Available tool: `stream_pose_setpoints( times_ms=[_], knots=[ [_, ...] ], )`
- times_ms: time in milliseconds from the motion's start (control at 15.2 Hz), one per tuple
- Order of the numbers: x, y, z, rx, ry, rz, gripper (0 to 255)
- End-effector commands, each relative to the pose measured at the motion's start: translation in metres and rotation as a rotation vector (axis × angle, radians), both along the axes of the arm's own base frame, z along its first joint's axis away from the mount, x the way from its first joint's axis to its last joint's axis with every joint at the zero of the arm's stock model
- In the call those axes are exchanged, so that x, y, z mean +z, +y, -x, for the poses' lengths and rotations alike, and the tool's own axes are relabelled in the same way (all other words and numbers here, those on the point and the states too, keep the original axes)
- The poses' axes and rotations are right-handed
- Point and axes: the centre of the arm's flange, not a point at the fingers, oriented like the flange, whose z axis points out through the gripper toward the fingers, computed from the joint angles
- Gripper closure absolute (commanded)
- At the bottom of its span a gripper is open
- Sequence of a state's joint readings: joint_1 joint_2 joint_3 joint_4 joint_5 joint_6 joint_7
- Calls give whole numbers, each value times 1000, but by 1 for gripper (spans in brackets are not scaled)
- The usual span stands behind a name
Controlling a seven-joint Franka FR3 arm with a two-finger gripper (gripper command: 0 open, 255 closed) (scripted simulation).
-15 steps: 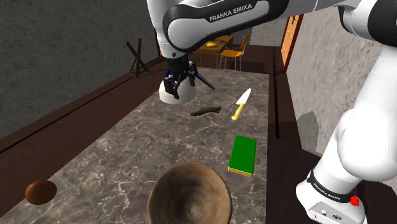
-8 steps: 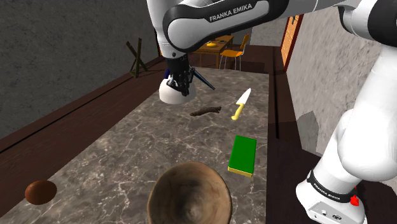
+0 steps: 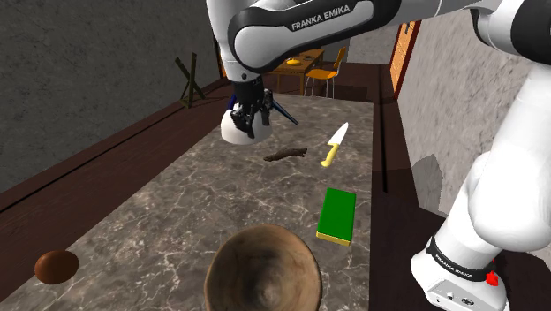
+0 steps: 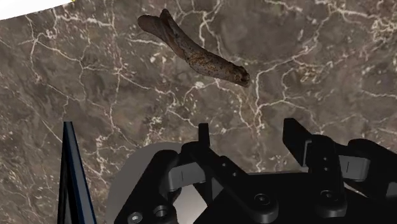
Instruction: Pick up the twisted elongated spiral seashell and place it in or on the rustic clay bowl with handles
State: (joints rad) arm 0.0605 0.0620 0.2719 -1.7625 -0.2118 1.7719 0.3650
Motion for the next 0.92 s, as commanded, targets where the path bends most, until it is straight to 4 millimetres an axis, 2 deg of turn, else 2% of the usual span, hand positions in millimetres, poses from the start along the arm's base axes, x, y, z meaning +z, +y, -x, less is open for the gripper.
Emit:
stream_pose_setpoints(
  times_ms=[0, 330, 858],
  knots=[
    [-14, -14, 1, 216, 94, -34, 0],
    [-59, -56, -3, 805, 368, -138, 0],
    [-98, -62, 6, 805, 368, -138, 0]
  ],
)
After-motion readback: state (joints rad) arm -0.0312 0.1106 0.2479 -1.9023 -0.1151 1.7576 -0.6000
